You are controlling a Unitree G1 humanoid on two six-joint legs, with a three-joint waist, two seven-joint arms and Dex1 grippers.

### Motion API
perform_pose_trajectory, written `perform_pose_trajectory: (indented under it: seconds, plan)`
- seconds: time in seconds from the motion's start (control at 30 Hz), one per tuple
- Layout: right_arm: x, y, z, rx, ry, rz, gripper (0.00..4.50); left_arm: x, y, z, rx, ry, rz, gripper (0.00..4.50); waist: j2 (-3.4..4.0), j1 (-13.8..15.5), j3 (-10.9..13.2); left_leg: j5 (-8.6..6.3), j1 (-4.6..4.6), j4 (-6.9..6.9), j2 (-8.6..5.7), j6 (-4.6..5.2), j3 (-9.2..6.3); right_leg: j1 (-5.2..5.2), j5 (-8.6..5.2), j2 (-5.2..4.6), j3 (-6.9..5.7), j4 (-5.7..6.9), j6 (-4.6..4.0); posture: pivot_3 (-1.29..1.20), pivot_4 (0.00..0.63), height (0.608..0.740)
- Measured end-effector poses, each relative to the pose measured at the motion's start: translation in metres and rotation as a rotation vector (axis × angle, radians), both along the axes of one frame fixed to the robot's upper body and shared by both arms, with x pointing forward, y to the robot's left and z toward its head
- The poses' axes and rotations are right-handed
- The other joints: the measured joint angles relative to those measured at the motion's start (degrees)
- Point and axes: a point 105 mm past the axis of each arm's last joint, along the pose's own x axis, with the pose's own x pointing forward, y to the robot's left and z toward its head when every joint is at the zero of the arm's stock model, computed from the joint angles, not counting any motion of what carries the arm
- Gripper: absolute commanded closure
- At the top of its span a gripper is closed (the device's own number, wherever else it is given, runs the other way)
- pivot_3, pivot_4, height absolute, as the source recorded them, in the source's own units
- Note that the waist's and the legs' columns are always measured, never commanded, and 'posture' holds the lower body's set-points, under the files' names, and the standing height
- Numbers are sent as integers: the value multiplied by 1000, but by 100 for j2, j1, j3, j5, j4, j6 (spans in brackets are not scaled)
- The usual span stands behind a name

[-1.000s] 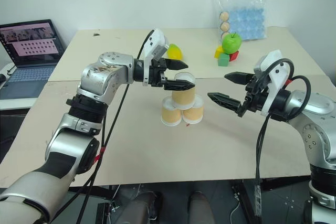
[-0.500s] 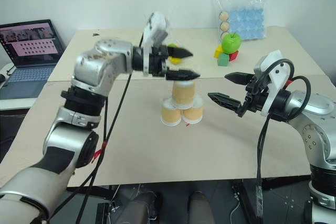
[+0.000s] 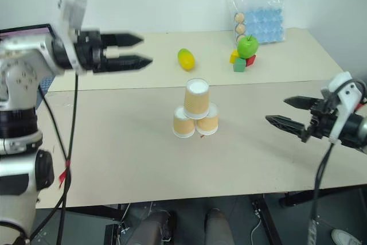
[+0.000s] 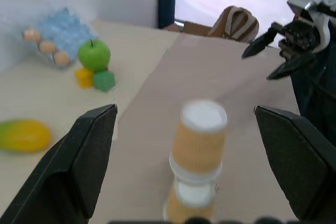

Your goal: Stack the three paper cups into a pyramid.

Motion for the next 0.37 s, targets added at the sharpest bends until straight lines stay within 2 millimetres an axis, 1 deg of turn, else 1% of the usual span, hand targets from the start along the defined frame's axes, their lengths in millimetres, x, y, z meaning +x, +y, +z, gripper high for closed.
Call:
perform_pose_trajectory:
  seconds: [0.03,0.1,0.17,0.23,0.3,0.37]
  plan:
    - [-1,0,-3,0,9,9,0,-3,2,-7,13,6,6,48,0,5,0,0,0,1,2,0,-1,2,0,2,-2,-7,1,0,150,740]
    - [-6,-3,-9,-1,30,14,0,-14,8,-30,61,33,24,48,1,9,-1,-1,3,-1,5,0,0,4,-1,-1,1,-9,1,0,150,740]
    - [-8,-8,-13,-12,36,1,0,-19,10,-50,79,54,51,48,2,15,-1,-1,0,-1,5,0,1,1,-1,-1,0,-11,1,0,150,740]
    - [-12,-13,-18,-20,51,-22,0,-19,10,-67,99,50,85,48,2,46,-1,-2,1,-2,6,0,0,3,-1,-3,1,-13,0,0,150,740]
    - [-13,-15,-21,-19,60,-31,0,-16,10,-90,175,31,123,48,2,82,-1,-2,0,-1,6,-2,4,2,0,-4,4,-12,-2,0,150,740]
    - [-13,-14,-20,-16,56,-34,0,-17,8,-100,210,22,116,48,2,88,-1,-4,-2,-2,8,-4,8,1,0,-3,5,-15,-3,0,150,740]
